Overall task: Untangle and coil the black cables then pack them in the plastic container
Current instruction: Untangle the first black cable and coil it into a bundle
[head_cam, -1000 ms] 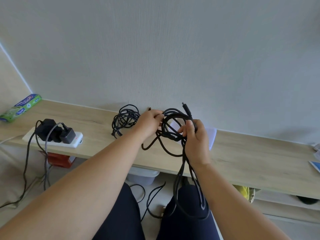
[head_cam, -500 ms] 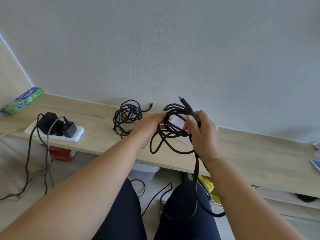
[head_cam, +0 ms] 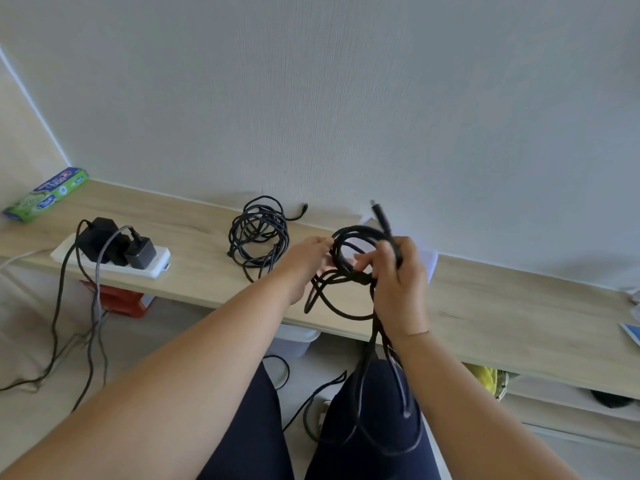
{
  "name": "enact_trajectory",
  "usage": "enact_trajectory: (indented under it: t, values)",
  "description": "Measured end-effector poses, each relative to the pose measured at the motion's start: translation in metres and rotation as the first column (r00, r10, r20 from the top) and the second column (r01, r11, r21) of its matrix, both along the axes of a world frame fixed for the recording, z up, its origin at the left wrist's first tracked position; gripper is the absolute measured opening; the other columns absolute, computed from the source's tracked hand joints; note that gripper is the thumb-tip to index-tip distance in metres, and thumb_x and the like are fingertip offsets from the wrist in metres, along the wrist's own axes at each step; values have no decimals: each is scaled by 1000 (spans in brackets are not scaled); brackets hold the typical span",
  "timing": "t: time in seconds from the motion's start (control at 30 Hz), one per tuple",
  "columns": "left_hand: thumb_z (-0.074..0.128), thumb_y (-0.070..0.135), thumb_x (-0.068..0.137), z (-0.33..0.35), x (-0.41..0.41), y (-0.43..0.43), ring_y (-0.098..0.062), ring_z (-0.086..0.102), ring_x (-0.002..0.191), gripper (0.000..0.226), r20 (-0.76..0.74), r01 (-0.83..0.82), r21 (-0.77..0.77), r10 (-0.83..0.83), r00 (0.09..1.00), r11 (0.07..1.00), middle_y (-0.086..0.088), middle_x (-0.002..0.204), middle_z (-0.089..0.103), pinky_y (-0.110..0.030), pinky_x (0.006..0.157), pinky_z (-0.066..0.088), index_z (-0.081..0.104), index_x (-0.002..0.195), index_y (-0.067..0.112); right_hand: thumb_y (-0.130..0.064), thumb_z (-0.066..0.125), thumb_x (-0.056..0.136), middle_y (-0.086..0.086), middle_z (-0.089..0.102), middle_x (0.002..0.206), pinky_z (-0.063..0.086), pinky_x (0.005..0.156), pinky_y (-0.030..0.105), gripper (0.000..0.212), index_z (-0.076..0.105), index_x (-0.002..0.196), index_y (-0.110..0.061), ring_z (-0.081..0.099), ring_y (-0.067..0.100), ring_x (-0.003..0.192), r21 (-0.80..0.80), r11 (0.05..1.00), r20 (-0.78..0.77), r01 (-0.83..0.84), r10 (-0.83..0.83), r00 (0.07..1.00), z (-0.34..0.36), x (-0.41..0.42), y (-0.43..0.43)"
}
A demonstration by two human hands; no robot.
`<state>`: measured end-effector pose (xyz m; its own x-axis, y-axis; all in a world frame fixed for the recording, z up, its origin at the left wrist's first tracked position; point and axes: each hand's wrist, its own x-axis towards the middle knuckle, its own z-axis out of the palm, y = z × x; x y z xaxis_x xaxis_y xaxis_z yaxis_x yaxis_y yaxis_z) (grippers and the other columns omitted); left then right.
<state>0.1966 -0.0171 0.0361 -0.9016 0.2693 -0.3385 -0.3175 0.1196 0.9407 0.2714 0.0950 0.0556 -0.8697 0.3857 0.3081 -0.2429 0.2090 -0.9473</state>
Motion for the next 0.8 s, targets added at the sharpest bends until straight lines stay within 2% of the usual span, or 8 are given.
enact_trajectory:
  t: [0.07, 0.13, 0.27, 0.37, 0.53, 0.6, 0.7, 0.8]
  values:
    - [39, 27, 101, 0, 0, -5, -23, 62, 98, 25, -54, 51, 6, -51, 997, 999, -5, 90, 67, -39, 95, 42, 57, 110, 11, -19, 37, 102, -8, 49, 53, 55, 80, 44, 27, 46, 76, -20, 60, 21, 65, -171, 981, 27, 88, -85, 996, 2, -3, 6]
    - [40, 21, 101, 4, -3, -5, -26, 64, 92, 25, -50, 50, 18, -49, 998, 999, -8, 90, 67, -38, 87, 50, 57, 112, 7, -23, 35, 103, 2, 46, 61, 54, 83, 42, 28, 47, 77, -21, 62, 16, 63, -263, 957, 57, 123, -112, 992, 3, -5, 6]
    - [39, 8, 101, 1, 0, -4, -15, 65, 65, 25, 92, -54, 4, 54, 994, 999, -7, 82, 64, -22, 59, 56, 52, 122, 4, -13, 32, 103, -11, 50, 47, 55, 80, 45, 25, 40, 79, -19, 57, 10, 54, -152, 985, -79, 76, -89, 993, 18, 4, -10]
    - [39, 3, 100, -20, 10, -16, -24, 66, 73, 30, 229, -183, 87, 159, 960, 979, -11, 83, 65, -32, 69, 55, 47, 129, 4, -18, 33, 103, -11, 41, 47, 56, 72, 39, 27, 38, 77, -16, 51, 9, 48, -232, 970, -161, 74, -114, 980, 49, -10, 1]
    - [47, 4, 97, -16, 6, -30, -25, 67, 83, 23, 66, -216, 222, 207, 976, 951, -15, 97, 66, -34, 77, 56, 54, 118, 10, -31, 40, 101, -3, 33, 54, 50, 54, 29, 33, 41, 73, -13, 38, 12, 42, -508, 857, 167, 86, 0, 986, 62, -40, 36]
    - [50, 13, 97, 1, -3, -31, -20, 64, 89, 19, -71, -135, 84, 141, 987, 987, -8, 103, 65, -31, 82, 52, 58, 114, 15, -31, 42, 101, -2, 32, 53, 44, 48, 26, 33, 42, 74, -13, 33, 12, 39, -570, 817, 217, 90, 44, 975, 62, -45, 46]
    - [47, 37, 97, 38, -10, -30, -5, 51, 100, 36, -243, -47, -207, -4, 970, 977, 10, 119, 53, -24, 85, 38, 52, 130, 25, -31, 43, 101, -3, 28, 50, 39, 42, 22, 35, 41, 71, -12, 27, 12, 39, -523, 852, 246, -25, 179, 953, 69, -47, 57]
    - [41, 53, 94, 87, -5, -17, 1, 36, 114, 50, -423, 32, -141, -89, 902, 990, 15, 136, 42, -21, 92, 27, 39, 139, 31, -30, 42, 101, -2, 27, 54, 37, 44, 24, 35, 40, 70, -13, 26, 11, 40, -246, 920, 380, -306, 382, 843, 82, -42, 56]
